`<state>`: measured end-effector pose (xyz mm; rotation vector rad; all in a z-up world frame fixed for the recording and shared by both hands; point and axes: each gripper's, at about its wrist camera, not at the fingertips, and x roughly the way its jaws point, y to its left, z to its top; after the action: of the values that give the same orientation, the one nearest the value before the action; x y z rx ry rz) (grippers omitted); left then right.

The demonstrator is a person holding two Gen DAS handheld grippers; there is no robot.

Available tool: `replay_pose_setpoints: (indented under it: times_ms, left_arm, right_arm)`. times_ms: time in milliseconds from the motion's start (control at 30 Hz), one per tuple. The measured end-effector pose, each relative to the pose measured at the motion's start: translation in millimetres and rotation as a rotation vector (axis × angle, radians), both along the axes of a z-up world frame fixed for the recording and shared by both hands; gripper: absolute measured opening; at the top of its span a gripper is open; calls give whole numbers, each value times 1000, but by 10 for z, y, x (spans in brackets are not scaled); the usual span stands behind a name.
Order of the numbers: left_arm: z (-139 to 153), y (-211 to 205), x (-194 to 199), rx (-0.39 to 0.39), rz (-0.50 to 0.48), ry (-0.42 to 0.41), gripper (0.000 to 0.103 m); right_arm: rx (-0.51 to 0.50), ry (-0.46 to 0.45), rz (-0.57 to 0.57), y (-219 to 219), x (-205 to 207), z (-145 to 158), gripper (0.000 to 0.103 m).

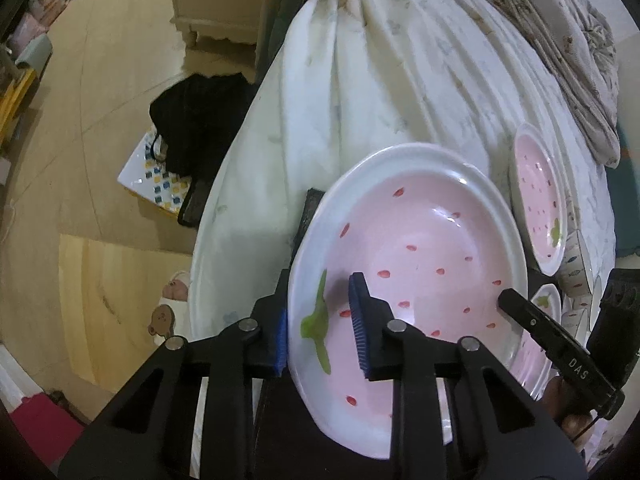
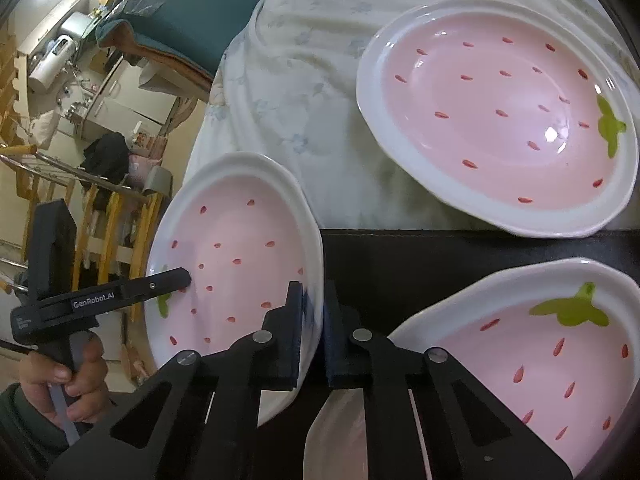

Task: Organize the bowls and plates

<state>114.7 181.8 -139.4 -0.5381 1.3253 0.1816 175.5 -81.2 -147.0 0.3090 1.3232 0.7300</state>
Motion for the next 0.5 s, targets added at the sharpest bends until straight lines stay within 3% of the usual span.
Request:
replay_pose_setpoints:
  times_ms: [267, 500]
  left_arm:
    - [274, -144, -45, -34, -21, -80, 21]
    - [484, -508, -75, -58, -115, -129, 20]
  right_arm:
    - [29, -62, -23, -130, -22, 288, 11]
    - [7, -101, -66, -428, -153, 529, 11]
